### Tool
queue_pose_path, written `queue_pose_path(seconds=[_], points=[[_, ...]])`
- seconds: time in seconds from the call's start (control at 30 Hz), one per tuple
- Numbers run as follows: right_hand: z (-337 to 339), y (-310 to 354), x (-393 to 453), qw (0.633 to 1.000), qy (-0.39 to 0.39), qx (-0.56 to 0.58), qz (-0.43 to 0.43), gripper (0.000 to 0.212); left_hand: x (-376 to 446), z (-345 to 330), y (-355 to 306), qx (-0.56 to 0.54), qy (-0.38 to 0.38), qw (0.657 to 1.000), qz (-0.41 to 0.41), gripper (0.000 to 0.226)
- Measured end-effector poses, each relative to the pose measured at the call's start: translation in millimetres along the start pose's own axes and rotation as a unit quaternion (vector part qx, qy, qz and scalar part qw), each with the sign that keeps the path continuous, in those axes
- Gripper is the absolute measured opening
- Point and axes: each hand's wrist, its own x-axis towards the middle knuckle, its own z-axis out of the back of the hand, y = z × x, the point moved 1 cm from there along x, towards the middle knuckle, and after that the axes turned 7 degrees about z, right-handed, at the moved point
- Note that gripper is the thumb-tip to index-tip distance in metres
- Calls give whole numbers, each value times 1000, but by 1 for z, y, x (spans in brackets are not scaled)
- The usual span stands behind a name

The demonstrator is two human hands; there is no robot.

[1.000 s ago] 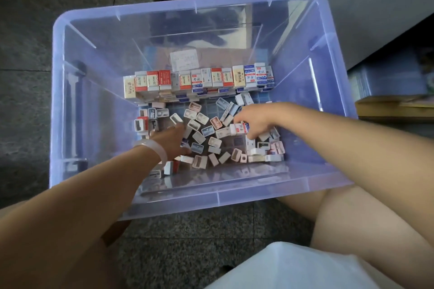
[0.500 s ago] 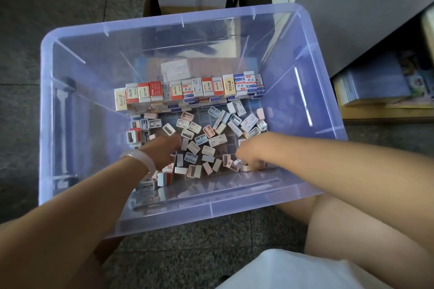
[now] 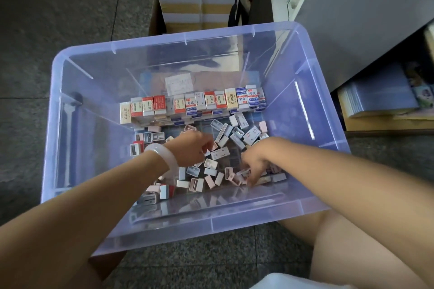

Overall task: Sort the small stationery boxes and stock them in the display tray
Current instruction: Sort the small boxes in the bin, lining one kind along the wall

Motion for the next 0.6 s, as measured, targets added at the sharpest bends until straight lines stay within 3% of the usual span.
queue_pose_path(seconds=[0.17, 0.3, 0.47, 0.53, 0.6], points=[[0, 4, -13, 1000, -3, 1, 21, 58, 26, -12, -20, 83, 22, 996, 31, 27], [9, 16, -15, 995, -5, 39, 86, 47, 37, -28, -34, 172, 8, 984, 41, 26], [20, 14, -28, 970, 48, 208, 117, 33, 37, -49, -34, 264, 1, 962, 65, 22], [25, 8, -34, 945, 58, 298, 123, 30, 35, -49, -31, 251, 21, 964, 80, 26], [31, 6, -40, 900, 10, 412, 138, 27, 32, -45, -26, 189, 21, 978, 87, 25]])
